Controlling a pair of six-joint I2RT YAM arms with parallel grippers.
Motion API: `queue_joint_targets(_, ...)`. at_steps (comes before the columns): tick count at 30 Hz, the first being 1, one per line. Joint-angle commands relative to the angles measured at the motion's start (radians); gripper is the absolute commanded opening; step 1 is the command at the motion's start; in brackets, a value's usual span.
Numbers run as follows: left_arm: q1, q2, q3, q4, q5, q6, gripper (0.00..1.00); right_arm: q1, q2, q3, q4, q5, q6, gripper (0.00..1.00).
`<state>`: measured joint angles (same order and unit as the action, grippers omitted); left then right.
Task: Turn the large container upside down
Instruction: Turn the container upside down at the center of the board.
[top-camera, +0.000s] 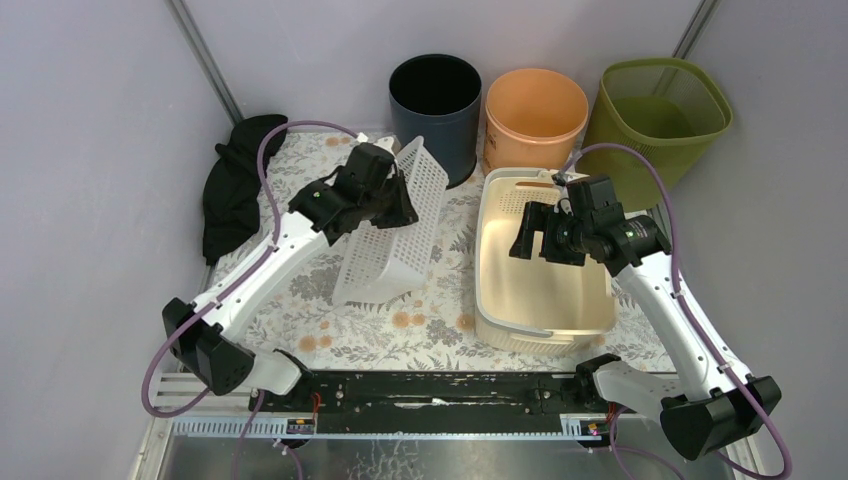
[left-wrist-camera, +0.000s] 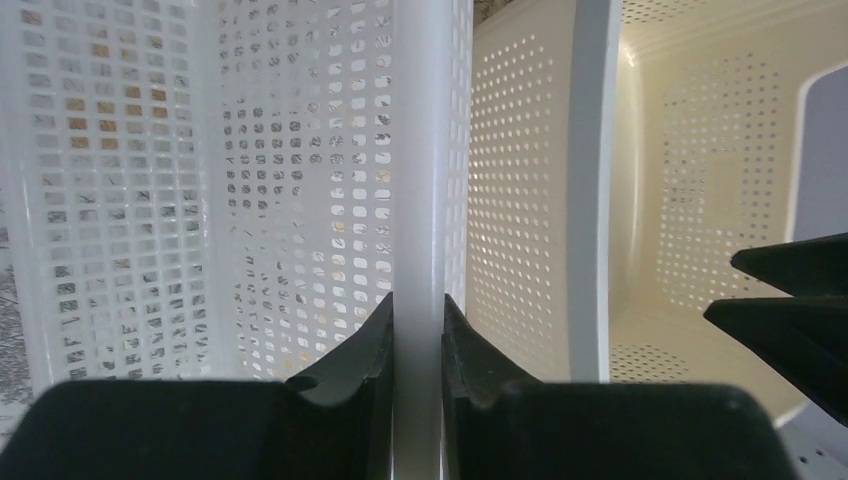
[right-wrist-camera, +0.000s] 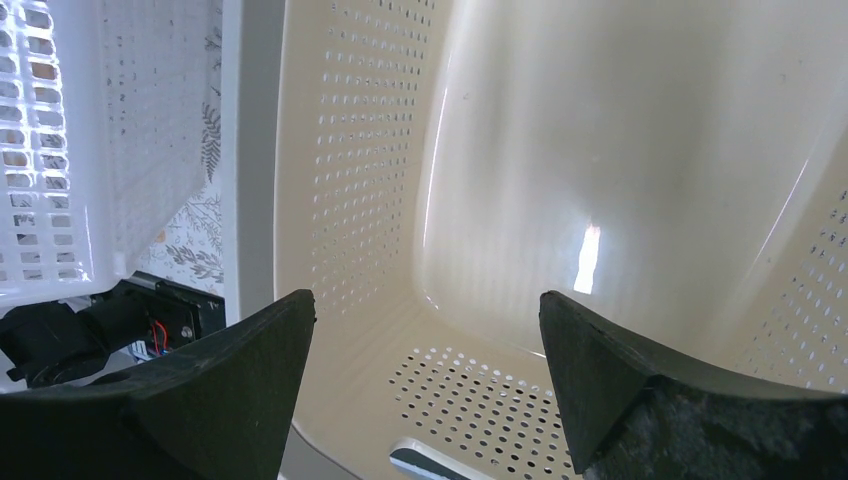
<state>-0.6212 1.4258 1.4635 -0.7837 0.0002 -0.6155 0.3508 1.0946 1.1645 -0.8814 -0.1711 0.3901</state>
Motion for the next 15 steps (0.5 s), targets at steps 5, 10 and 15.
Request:
queue_joint_targets(5, 0.087, -0.115, -0.087, 0.235, 0.198, -0.05, 0.01, 0.005, -0.004, 0.062, -0.001, -0.016, 0.004, 0.9)
queue_joint_targets(10, 0.148, -0.185, -0.185, 0.355, 0.281, -0.095, 0.01, 0.005, -0.012, 0.052, -0.001, -0.016, 0.006, 0.9)
queue_joint_targets(15, 0.234, -0.245, -0.316, 0.538, 0.437, -0.201, 0.01, 0.005, -0.019, 0.039, 0.002, -0.018, 0.012, 0.9)
